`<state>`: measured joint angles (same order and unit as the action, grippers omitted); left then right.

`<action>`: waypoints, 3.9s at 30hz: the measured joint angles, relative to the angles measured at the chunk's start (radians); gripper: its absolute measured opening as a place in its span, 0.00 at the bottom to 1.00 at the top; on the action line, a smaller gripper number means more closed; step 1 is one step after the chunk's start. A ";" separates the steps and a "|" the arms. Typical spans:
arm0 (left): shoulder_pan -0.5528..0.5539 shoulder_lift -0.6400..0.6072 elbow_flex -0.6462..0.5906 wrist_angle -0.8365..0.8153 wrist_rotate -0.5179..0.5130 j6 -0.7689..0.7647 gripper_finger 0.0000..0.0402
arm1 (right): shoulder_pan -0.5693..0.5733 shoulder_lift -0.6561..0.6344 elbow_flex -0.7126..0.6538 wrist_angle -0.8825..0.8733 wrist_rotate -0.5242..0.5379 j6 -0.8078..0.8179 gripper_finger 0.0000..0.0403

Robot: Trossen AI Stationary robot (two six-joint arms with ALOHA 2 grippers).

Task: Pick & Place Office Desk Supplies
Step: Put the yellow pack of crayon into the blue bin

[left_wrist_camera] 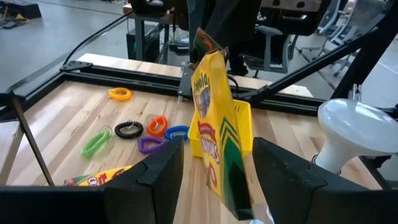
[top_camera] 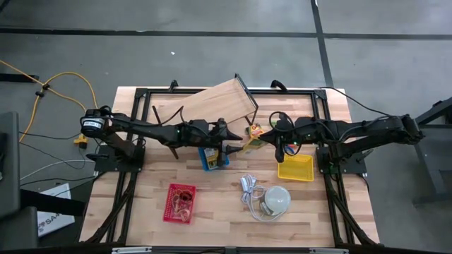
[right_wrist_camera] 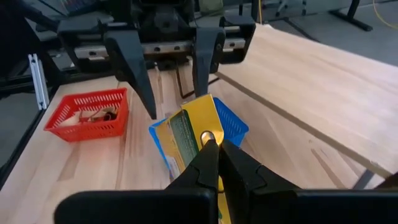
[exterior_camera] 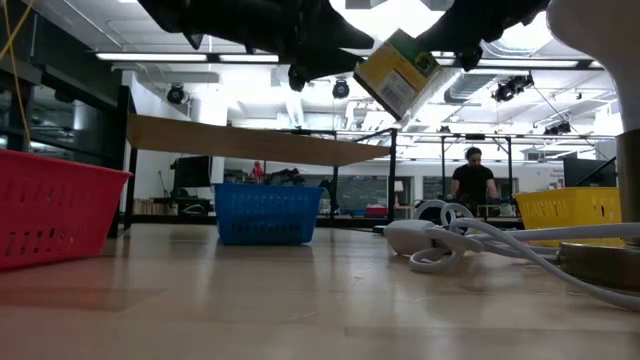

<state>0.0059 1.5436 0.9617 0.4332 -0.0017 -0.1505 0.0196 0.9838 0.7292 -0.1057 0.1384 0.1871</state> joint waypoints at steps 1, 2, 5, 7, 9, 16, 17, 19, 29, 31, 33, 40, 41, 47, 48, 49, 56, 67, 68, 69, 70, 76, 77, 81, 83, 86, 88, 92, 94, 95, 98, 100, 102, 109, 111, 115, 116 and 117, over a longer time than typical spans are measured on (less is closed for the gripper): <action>0.000 0.000 0.000 0.005 0.000 0.000 0.47 | 0.000 0.000 0.000 0.005 0.000 -0.001 0.01; 0.000 0.000 0.000 0.010 0.000 0.000 0.47 | 0.000 0.000 0.000 0.013 0.001 -0.001 0.01; 0.000 0.000 0.000 0.013 0.000 0.000 0.47 | 0.000 0.003 0.000 0.028 0.017 -0.002 0.01; 0.000 0.000 0.000 0.013 0.000 0.000 0.47 | -0.001 0.016 0.000 0.039 0.019 -0.005 0.01; 0.000 0.000 0.000 0.013 0.000 0.000 0.47 | 0.000 0.032 0.000 0.043 0.019 -0.008 0.01; 0.000 0.000 -0.001 0.008 -0.024 0.001 0.47 | 0.000 0.118 0.000 0.126 0.014 -0.023 0.01; 0.000 0.000 -0.001 0.006 -0.025 0.001 0.47 | 0.000 0.123 0.000 0.136 0.014 -0.029 0.01; 0.000 0.000 -0.001 -0.001 -0.029 0.001 0.47 | 0.000 0.129 0.000 0.159 0.015 -0.034 0.01; 0.000 0.000 -0.001 -0.055 -0.108 -0.003 0.46 | 0.000 0.131 0.000 0.193 0.016 -0.035 0.01; 0.000 0.000 -0.001 -0.055 -0.108 -0.003 0.46 | 0.000 0.131 0.000 0.192 0.015 -0.035 0.01; 0.000 -0.001 -0.001 -0.055 -0.108 0.000 0.44 | 0.000 0.131 0.000 0.192 0.016 -0.035 0.01; -0.001 -0.001 -0.001 -0.052 -0.108 0.001 0.35 | 0.000 0.131 0.000 0.191 0.016 -0.035 0.01; -0.001 -0.001 -0.001 -0.052 -0.108 0.001 0.34 | 0.000 0.131 0.000 0.191 0.016 -0.035 0.01; -0.001 -0.001 -0.002 -0.033 -0.105 0.003 0.25 | 0.000 0.131 0.000 0.191 0.016 -0.035 0.01; -0.001 -0.001 -0.002 -0.031 -0.105 0.003 0.23 | 0.000 0.131 0.000 0.191 0.016 -0.035 0.01; -0.001 -0.001 -0.002 -0.031 -0.105 0.003 0.21 | 0.000 0.131 0.000 0.191 0.016 -0.035 0.01; -0.003 -0.001 -0.002 -0.025 -0.100 0.003 0.10 | 0.000 0.131 0.000 0.191 0.019 -0.035 0.01; -0.011 -0.001 -0.002 -0.020 -0.105 0.047 0.06 | 0.000 0.131 0.000 0.191 0.014 -0.035 0.01; -0.011 -0.001 -0.002 -0.019 -0.105 0.047 0.06 | 0.000 0.131 0.000 0.192 0.014 -0.035 0.01; -0.011 -0.001 -0.002 -0.018 -0.105 0.047 0.06 | 0.000 0.131 0.000 0.192 0.014 -0.035 0.01; -0.011 -0.001 -0.002 -0.018 -0.105 0.046 0.06 | 0.000 0.131 0.000 0.192 0.014 -0.035 0.01; -0.011 -0.001 -0.002 -0.018 -0.105 0.046 0.06 | 0.000 0.131 0.000 0.192 0.015 -0.035 0.01; -0.011 -0.001 -0.002 -0.018 -0.105 0.046 0.06 | 0.000 0.131 0.000 0.192 0.015 -0.035 0.01; -0.011 -0.001 -0.002 -0.018 -0.105 0.047 0.06 | 0.000 0.131 0.000 0.192 0.015 -0.035 0.01; -0.011 -0.001 -0.002 -0.018 -0.105 0.046 0.06 | 0.000 0.131 0.000 0.192 0.015 -0.035 0.01; -0.011 -0.001 -0.002 -0.017 -0.105 0.046 0.06 | 0.000 0.131 0.000 0.192 0.015 -0.035 0.01; -0.011 -0.001 -0.002 -0.017 -0.105 0.046 0.06 | 0.000 0.131 0.000 0.192 0.017 -0.035 0.01; -0.011 -0.001 -0.002 -0.017 -0.105 0.046 0.06 | 0.000 0.131 0.000 0.192 0.019 -0.035 0.01; -0.011 -0.001 -0.002 -0.017 -0.105 0.046 0.06 | 0.000 0.131 0.000 0.192 0.019 -0.035 0.01; -0.011 -0.001 -0.002 -0.017 -0.105 0.046 0.06 | 0.000 0.131 0.000 0.192 0.019 -0.035 0.01; -0.011 -0.001 -0.002 -0.017 -0.105 0.046 0.06 | 0.000 0.131 0.000 0.192 0.018 -0.035 0.01; -0.011 -0.001 -0.002 -0.017 -0.104 0.046 0.06 | 0.000 0.131 0.000 0.192 0.017 -0.035 0.01; -0.011 -0.001 -0.002 -0.017 -0.104 0.046 0.06 | 0.000 0.131 0.000 0.192 0.016 -0.035 0.01; -0.011 -0.001 -0.002 -0.017 -0.104 0.046 0.06 | 0.000 0.131 0.000 0.192 0.015 -0.057 0.01; -0.011 -0.001 -0.002 -0.017 -0.104 0.046 0.06 | 0.000 0.131 0.000 0.192 0.008 -0.057 0.01; -0.011 -0.001 -0.002 -0.017 -0.100 0.046 0.06 | 0.000 0.131 0.000 0.191 -0.005 -0.057 0.03; -0.011 -0.001 -0.002 -0.017 -0.100 0.046 0.06 | 0.000 0.131 0.000 0.191 -0.006 -0.057 0.05; -0.011 -0.001 -0.002 -0.017 -0.099 0.046 0.06 | 0.000 0.131 0.000 0.191 -0.006 -0.057 0.07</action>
<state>-0.0051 1.5425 0.9600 0.4160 -0.1009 -0.1043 0.0193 1.1145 0.7292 0.0856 0.1328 0.1304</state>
